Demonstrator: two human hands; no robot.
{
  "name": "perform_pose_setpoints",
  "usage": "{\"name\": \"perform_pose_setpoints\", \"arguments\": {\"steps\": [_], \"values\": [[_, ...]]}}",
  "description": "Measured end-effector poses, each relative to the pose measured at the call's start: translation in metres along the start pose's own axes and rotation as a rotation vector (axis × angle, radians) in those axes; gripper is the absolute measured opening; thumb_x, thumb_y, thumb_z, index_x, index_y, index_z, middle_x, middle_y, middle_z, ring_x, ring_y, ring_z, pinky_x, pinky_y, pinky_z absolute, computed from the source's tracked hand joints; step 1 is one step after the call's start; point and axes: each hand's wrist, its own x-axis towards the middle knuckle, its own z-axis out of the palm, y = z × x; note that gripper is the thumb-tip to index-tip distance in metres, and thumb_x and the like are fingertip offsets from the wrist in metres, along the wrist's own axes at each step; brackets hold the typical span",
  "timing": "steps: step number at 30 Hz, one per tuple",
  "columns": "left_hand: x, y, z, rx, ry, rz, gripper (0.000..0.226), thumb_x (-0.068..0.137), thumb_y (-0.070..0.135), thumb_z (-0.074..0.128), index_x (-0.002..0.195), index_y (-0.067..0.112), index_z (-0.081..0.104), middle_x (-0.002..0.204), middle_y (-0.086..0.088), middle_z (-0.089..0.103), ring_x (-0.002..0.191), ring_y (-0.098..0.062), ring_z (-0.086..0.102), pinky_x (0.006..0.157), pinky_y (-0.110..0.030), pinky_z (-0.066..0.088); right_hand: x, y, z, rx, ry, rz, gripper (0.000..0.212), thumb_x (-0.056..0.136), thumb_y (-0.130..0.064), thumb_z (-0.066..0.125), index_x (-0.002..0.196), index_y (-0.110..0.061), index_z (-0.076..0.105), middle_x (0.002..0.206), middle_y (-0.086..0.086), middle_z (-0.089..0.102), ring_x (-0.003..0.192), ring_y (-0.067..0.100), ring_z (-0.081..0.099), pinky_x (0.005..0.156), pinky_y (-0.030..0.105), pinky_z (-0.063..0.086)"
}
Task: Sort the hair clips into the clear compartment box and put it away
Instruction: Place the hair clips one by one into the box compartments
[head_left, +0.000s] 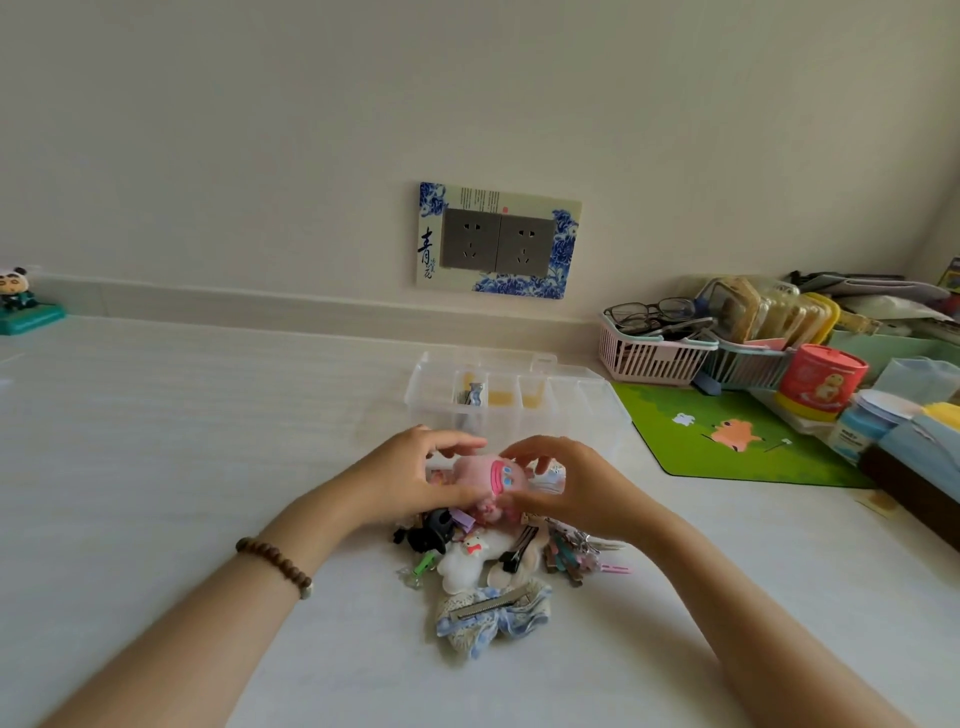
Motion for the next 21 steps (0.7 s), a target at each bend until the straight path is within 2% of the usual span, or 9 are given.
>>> {"name": "perform_pose_setpoints", "arguments": {"steps": [3, 5, 7, 10, 13, 18, 21], "values": [[0.004, 0.0, 0.001, -0.06, 0.008, 0.003, 0.067, 0.055, 0.064, 0.071, 0.116, 0.044, 0.054, 0.119, 0.019, 0.054, 0.113, -0.002, 0.048, 0.099, -0.032, 0.04, -0.002, 0.003, 0.002, 0.085, 0.019, -0.008, 0.052, 0.071, -0.04, 0.076, 0.116, -0.028, 0.054, 0.106, -0.011, 0.062, 0.097, 0.006, 0.057, 0.083, 0.015, 0.045], [0.003, 0.003, 0.001, -0.102, 0.064, 0.028, 0.055, 0.059, 0.05, 0.077, 0.11, 0.042, 0.059, 0.113, 0.019, 0.06, 0.1, 0.002, 0.054, 0.09, -0.025, 0.044, -0.002, 0.002, 0.004, 0.155, 0.084, -0.03, 0.052, 0.071, -0.031, 0.078, 0.116, -0.026, 0.052, 0.103, -0.009, 0.061, 0.095, 0.004, 0.058, 0.079, 0.008, 0.042], [0.003, 0.007, 0.001, -0.207, 0.117, 0.058, 0.045, 0.064, 0.037, 0.08, 0.105, 0.039, 0.062, 0.104, 0.015, 0.064, 0.089, -0.003, 0.06, 0.083, -0.024, 0.049, -0.001, -0.001, 0.004, 0.256, 0.147, -0.075, 0.048, 0.073, -0.022, 0.077, 0.114, -0.023, 0.052, 0.099, -0.006, 0.063, 0.091, 0.006, 0.06, 0.08, 0.013, 0.045], [0.001, 0.011, 0.001, -0.419, 0.124, 0.082, 0.037, 0.07, 0.029, 0.077, 0.105, 0.031, 0.066, 0.098, 0.002, 0.067, 0.086, -0.011, 0.064, 0.08, -0.031, 0.054, 0.005, -0.009, 0.005, 0.378, 0.164, -0.122, 0.044, 0.077, -0.015, 0.073, 0.116, -0.02, 0.052, 0.095, 0.001, 0.063, 0.087, 0.012, 0.063, 0.081, 0.028, 0.053], [0.002, 0.009, 0.0, -0.409, 0.117, 0.069, 0.03, 0.075, 0.025, 0.073, 0.104, 0.026, 0.068, 0.101, 0.0, 0.069, 0.084, -0.012, 0.063, 0.082, -0.036, 0.055, 0.012, -0.012, 0.006, 0.424, 0.141, -0.11, 0.045, 0.076, -0.011, 0.073, 0.116, -0.019, 0.053, 0.1, 0.003, 0.063, 0.088, 0.014, 0.064, 0.083, 0.028, 0.054], [0.001, 0.004, -0.002, -0.367, 0.019, 0.006, 0.034, 0.068, 0.039, 0.076, 0.1, 0.034, 0.067, 0.097, -0.001, 0.071, 0.081, -0.013, 0.063, 0.079, -0.043, 0.054, 0.014, -0.004, 0.005, 0.477, 0.078, -0.025, 0.044, 0.074, -0.013, 0.075, 0.111, -0.021, 0.054, 0.104, 0.002, 0.065, 0.091, 0.013, 0.067, 0.083, 0.027, 0.055], [0.001, 0.006, -0.001, -0.359, 0.014, 0.004, 0.03, 0.072, 0.028, 0.076, 0.099, 0.031, 0.065, 0.096, -0.002, 0.07, 0.077, -0.014, 0.064, 0.078, -0.045, 0.053, 0.01, 0.0, 0.002, 0.453, 0.03, 0.003, 0.048, 0.072, -0.014, 0.077, 0.113, -0.021, 0.052, 0.104, 0.004, 0.065, 0.089, 0.015, 0.068, 0.082, 0.029, 0.056]]}}
